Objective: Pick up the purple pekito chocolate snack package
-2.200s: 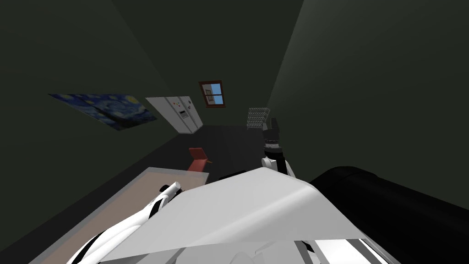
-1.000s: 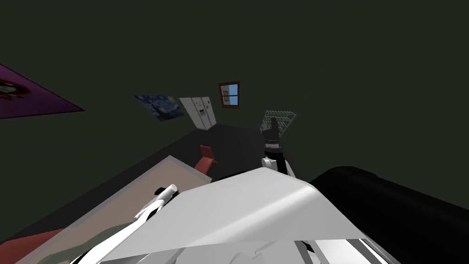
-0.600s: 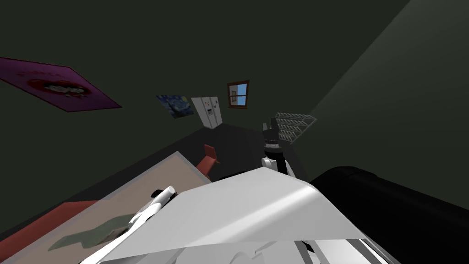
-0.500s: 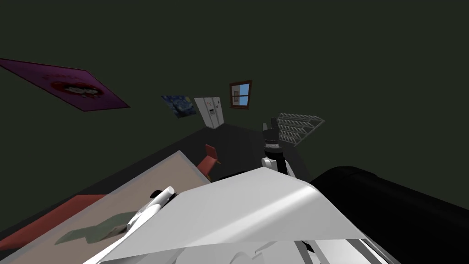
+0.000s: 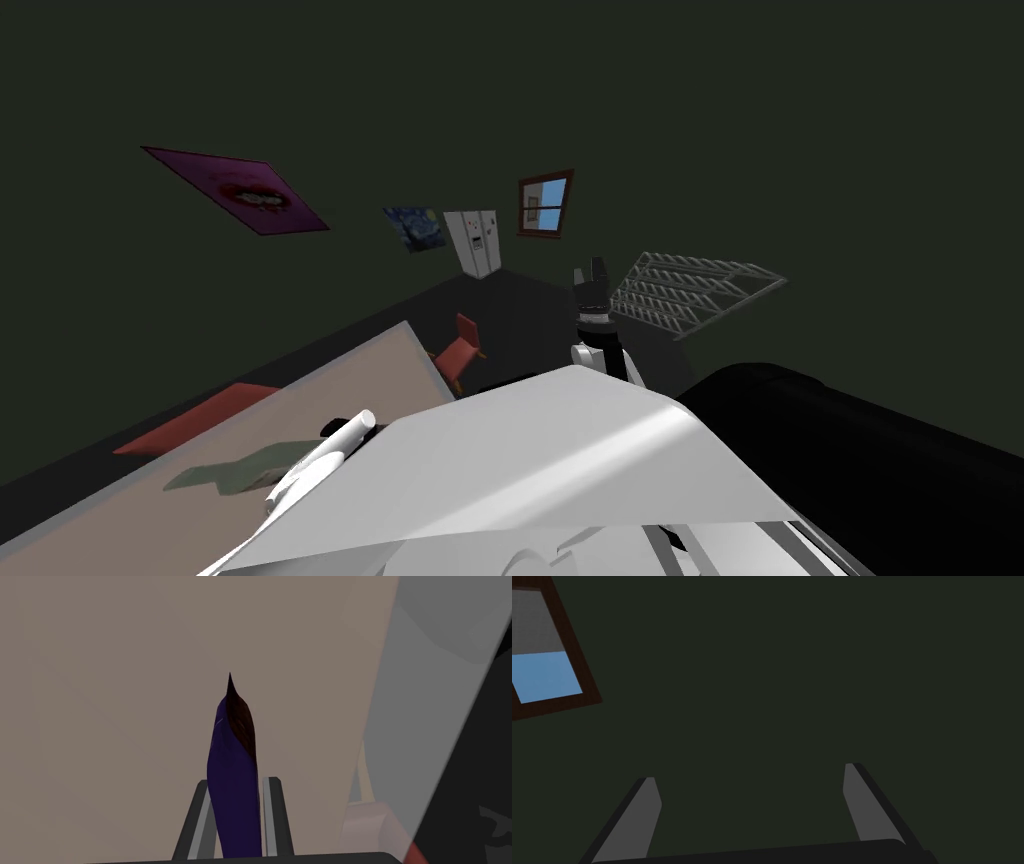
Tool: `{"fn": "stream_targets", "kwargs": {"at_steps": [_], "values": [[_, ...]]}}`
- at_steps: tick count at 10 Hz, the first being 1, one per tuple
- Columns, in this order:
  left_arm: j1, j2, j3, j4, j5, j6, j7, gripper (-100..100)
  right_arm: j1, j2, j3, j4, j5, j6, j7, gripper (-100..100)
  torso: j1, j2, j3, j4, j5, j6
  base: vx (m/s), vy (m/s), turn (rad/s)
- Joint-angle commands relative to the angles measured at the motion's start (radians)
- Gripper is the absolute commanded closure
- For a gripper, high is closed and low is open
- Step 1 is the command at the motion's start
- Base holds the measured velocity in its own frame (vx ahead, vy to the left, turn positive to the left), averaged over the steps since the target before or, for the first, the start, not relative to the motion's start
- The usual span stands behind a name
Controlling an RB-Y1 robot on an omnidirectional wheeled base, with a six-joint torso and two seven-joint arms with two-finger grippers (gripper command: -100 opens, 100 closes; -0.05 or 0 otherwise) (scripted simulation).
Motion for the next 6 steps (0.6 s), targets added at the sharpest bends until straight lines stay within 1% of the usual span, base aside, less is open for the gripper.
{"fn": "stream_targets", "kwargs": {"at_steps": [1, 2, 3, 4, 5, 6], "values": [[0.019, -0.002, 0.003, -0.037, 0.001, 0.013, -0.050, 100, 0.000, 0.000, 0.000, 0.000, 0.000, 0.000, 0.000, 0, 0.000, 0.000, 0.000, 0.000, 0.000, 0.000, 0.165, -0.113, 0.297], [0.019, -0.002, 0.003, -0.037, 0.001, 0.013, -0.057, 100, 0.000, 0.000, 0.000, 0.000, 0.000, 0.000, 0.000, 0, -0.001, 0.000, 0.000, 0.000, 0.000, 0.002, 0.064, -0.072, 0.052], [0.043, -0.002, 0.009, -0.079, 0.003, 0.027, -0.096, 100, 0.000, 0.000, 0.000, 0.000, 0.000, 0.000, 0.000, 0, 0.001, 0.004, 0.002, 0.001, 0.000, 0.003, 0.108, -0.111, 0.349], [0.043, -0.002, 0.009, -0.079, 0.003, 0.027, -0.121, 100, 0.000, 0.000, 0.000, 0.000, 0.000, 0.000, 0.000, 0, -0.001, 0.003, 0.002, 0.000, 0.000, 0.000, 0.113, -0.111, 0.278], [0.038, -0.001, 0.008, -0.070, 0.003, 0.024, -0.101, 100, 0.000, 0.000, 0.000, 0.000, 0.000, 0.000, 0.000, 0, 0.000, 0.003, 0.002, 0.001, 0.000, 0.002, 0.039, -0.043, 0.039], [0.039, -0.001, 0.008, -0.070, 0.003, 0.025, -0.107, 0, -0.001, 0.000, 0.000, 0.000, 0.000, 0.000, 0.000, 0, 0.003, 0.006, 0.003, 0.001, 0.000, 0.003, 0.007, -0.010, -0.004]]}}
